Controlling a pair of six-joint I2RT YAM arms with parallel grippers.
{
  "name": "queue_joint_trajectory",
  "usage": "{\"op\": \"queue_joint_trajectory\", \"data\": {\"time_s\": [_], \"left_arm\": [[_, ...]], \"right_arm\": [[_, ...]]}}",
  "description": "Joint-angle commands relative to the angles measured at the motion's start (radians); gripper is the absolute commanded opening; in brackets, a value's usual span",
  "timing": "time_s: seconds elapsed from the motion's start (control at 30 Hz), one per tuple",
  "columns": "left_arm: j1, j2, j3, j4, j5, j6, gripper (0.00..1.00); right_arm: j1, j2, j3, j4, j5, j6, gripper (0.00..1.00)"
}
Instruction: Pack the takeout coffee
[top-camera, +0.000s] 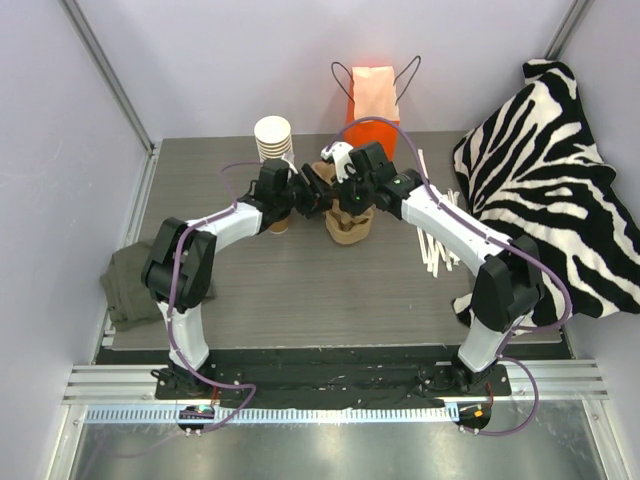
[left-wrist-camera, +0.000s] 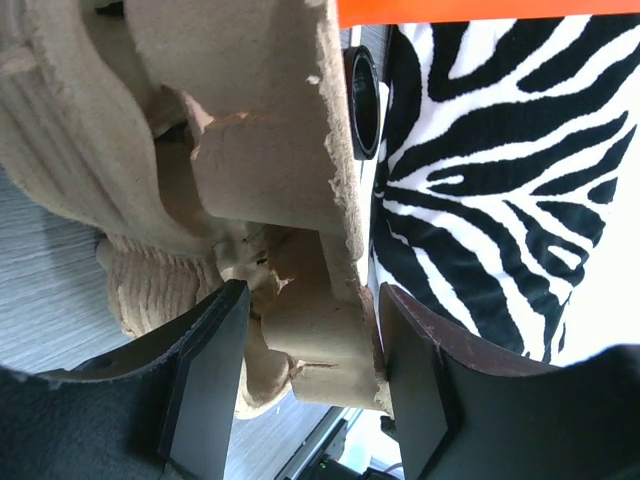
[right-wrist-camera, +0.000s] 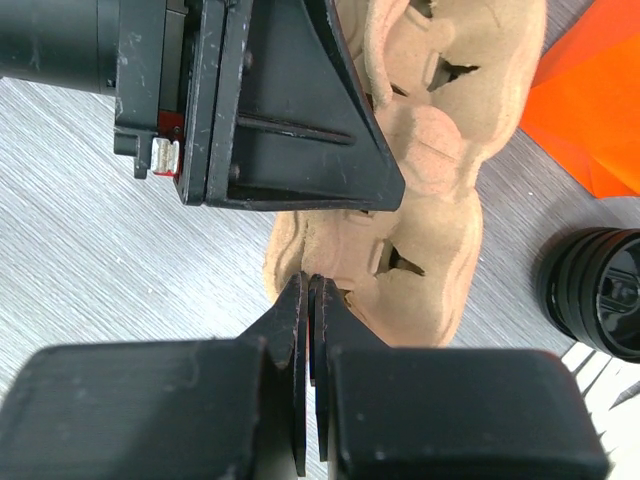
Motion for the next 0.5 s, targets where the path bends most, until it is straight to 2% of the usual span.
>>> {"op": "queue_joint_trajectory", "data": {"time_s": [0.0, 0.27, 0.47], "left_arm": [[0.003, -0.045, 0.026, 0.018, 0.003, 0.018, 0.59], [0.003, -0.084, 0.058, 0.055, 0.034, 0.009, 0.61], [0.003, -0.096, 0.093, -0.025, 0.02, 0.05, 0.61]], "right_arm": [[0.007, -0.083, 0.05, 0.016, 0.023, -0.031, 0.01], [0.009, -0.089, 0.08, 0.003, 0.017, -0.036, 0.01], [0.009, -0.098, 0.1, -0.019, 0.02, -0.051, 0.01]]}}
